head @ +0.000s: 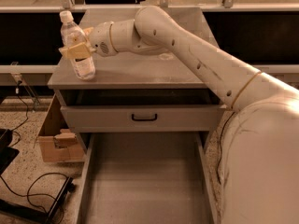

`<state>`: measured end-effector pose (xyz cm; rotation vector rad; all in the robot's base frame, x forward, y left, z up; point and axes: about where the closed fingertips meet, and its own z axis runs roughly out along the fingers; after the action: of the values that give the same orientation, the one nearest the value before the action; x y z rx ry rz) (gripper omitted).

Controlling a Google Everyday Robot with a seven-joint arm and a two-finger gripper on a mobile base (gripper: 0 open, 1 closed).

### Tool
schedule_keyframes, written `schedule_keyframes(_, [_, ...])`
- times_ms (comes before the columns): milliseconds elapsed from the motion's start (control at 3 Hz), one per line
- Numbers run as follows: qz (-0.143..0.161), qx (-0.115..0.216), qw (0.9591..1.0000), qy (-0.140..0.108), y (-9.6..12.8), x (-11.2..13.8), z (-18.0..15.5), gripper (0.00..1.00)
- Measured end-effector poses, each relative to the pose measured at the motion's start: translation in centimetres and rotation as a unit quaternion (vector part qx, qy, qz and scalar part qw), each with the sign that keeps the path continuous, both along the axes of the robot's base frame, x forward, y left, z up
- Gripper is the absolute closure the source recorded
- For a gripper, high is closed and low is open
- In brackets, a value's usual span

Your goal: Pick blue plastic bottle from middle drawer and place on counter

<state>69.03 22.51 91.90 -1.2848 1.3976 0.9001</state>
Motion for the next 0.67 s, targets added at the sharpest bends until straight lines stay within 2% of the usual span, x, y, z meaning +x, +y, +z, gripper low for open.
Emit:
schedule_keyframes(333, [0.001,0.000,1.0000,0.000,0.15,-0.07,-0.03,0.12])
schedule_keyframes(667, [0.002,-0.002,1.0000,-0.003,0.38,0.05,0.30,0.00])
